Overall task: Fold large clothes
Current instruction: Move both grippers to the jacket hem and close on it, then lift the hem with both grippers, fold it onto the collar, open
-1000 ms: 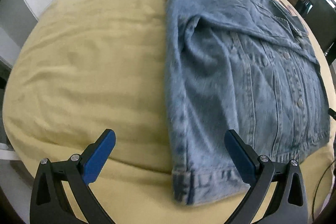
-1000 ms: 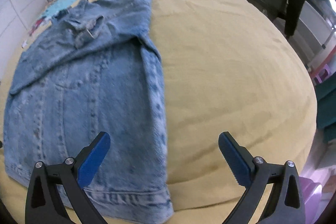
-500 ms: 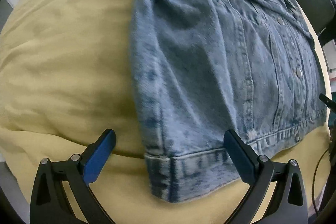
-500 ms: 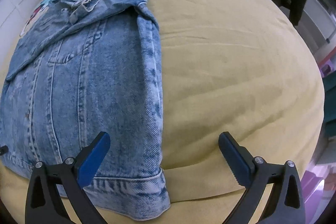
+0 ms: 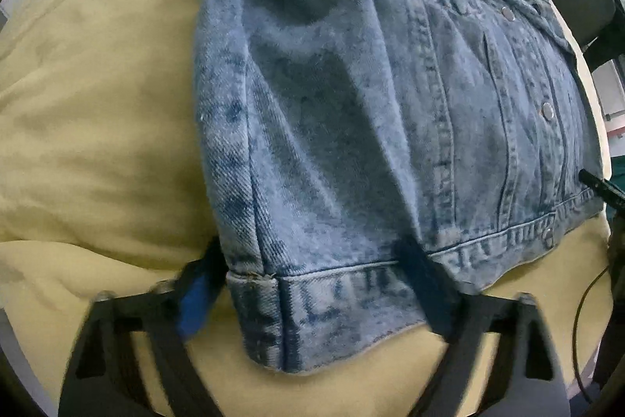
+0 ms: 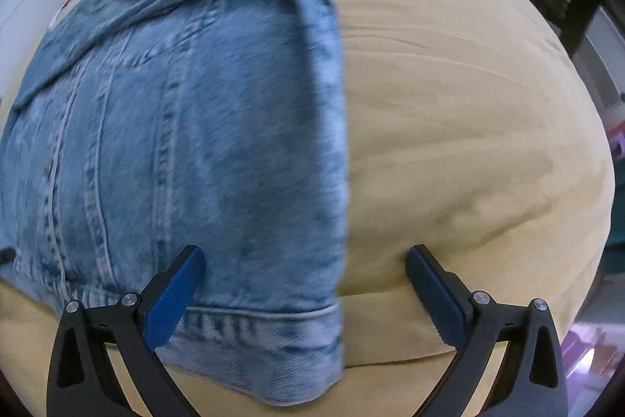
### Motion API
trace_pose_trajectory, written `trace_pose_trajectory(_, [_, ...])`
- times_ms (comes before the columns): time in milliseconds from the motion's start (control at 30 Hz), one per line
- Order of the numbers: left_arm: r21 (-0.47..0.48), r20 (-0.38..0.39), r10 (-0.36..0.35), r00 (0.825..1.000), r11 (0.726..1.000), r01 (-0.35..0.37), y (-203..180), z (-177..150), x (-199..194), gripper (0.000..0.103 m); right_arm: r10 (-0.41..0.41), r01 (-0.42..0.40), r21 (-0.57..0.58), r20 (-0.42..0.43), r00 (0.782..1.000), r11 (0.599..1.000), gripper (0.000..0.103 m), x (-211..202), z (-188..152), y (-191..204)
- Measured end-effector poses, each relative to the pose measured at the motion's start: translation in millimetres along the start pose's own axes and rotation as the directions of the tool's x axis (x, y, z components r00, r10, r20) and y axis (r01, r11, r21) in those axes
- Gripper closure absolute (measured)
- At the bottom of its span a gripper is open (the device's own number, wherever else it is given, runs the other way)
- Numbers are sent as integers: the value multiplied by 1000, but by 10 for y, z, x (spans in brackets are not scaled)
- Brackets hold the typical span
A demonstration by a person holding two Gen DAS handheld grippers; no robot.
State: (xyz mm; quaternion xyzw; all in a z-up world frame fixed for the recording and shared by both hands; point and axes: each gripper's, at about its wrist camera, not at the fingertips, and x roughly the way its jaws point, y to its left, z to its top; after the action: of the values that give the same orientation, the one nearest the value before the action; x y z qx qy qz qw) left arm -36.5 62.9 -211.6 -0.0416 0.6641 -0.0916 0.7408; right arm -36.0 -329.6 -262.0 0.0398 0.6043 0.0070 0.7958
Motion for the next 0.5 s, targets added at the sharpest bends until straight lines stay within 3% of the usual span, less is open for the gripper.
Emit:
trace_pose_trajectory(33, [-5,5,1,1000,1000,-1,-17,-1,-15,44,11,-11,-11,-6,1000,1000,8,5,0,28])
trace_pose_trajectory(100, [-9,8,-8,1000,1000,8,-2,1,-45,57,49,-50,-29,-29,998,998,31,16,6,91])
trace_pose_trajectory(133, [-11,6,-20,1000,1000,20,8,4,-57,68,68,-70,-34,-38,997,997,36,12,3,127])
trace_pose_trajectory(167, [-11,4,-31,1000,999,31,11,13,-77,72,59,-61,-47,-50,997,997,39,1,10,165])
trace_pose_trajectory(233, [-2,5,-48,999,999,48,-4,28,-124,77,67,-71,-61,-64,996,996,58,-23,17,183])
trace_pose_trajectory(267, [6,9,-51,999,999,51,-22,47,-150,79,84,-88,-54,-73,994,995,75,-44,25,176])
trace_pose_trajectory(500, [-25,81,-159,984,987,161,-135,241,-506,84,260,-259,36,-46,964,965,88,-422,231,39])
